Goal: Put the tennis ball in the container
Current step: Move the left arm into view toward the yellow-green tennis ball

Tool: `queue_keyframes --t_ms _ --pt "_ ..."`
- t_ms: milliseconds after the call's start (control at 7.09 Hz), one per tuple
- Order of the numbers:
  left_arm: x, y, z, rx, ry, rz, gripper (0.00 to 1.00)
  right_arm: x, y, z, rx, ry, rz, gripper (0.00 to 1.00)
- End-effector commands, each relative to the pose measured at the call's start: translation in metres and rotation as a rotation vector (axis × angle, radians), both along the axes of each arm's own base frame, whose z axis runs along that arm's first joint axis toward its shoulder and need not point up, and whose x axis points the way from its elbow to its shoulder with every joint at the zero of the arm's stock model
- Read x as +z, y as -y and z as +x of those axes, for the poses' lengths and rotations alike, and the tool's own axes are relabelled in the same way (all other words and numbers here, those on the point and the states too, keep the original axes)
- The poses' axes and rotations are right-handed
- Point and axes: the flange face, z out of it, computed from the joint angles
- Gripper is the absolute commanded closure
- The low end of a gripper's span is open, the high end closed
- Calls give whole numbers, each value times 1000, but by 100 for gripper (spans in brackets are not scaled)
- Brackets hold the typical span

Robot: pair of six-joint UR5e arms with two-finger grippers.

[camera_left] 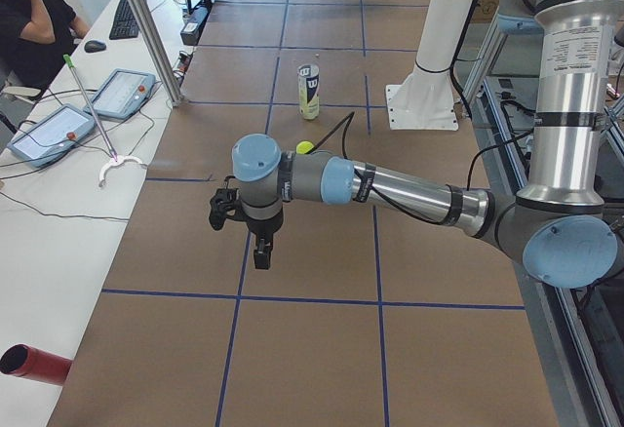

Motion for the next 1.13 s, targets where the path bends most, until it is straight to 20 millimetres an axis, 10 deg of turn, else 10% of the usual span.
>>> queue_keyframes --t_ms 0,282,705,987 --pt "-84 0 40 -105 -30 -7 0 0 0 0 0 0 0 0" --pt "-154 -8 130 -110 -68 -71 0 0 0 0 0 0 0 0" --pt "-209 2 213 -92 -32 -12 0 0 0 0 0 0 0 0" --pt "-252 -2 308 -52 -75 -66 0 0 0 0 0 0 0 0"
